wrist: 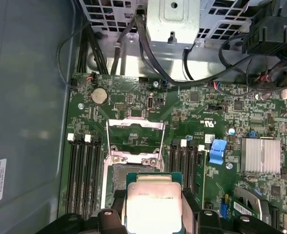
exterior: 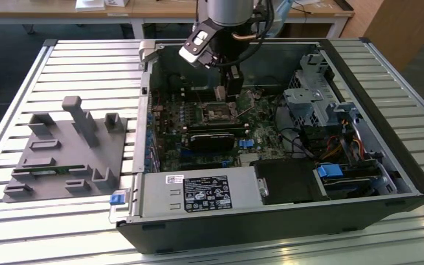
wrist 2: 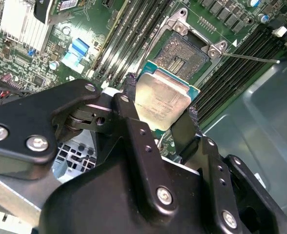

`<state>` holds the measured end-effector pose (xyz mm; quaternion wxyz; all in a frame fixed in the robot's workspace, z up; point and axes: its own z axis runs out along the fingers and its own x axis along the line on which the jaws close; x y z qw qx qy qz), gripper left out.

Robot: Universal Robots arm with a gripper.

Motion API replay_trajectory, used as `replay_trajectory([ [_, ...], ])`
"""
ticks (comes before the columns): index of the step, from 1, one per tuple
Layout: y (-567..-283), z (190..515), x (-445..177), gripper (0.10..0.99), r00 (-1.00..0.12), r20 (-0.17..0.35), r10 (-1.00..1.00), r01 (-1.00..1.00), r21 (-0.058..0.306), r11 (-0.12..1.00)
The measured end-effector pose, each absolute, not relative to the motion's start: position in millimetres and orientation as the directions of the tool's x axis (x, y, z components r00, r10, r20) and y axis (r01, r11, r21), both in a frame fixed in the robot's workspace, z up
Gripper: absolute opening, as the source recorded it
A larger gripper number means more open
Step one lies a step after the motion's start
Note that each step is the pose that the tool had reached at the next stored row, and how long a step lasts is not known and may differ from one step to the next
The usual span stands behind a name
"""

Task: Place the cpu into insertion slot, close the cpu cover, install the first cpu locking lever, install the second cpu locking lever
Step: 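Place the cpu into insertion slot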

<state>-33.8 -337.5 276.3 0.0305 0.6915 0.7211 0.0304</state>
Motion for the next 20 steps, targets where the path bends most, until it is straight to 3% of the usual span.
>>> replay_trajectory([
  [20,-337,257,-34,0.537,-0.042,-0.003,0.999,0.995,0.086,0.042],
])
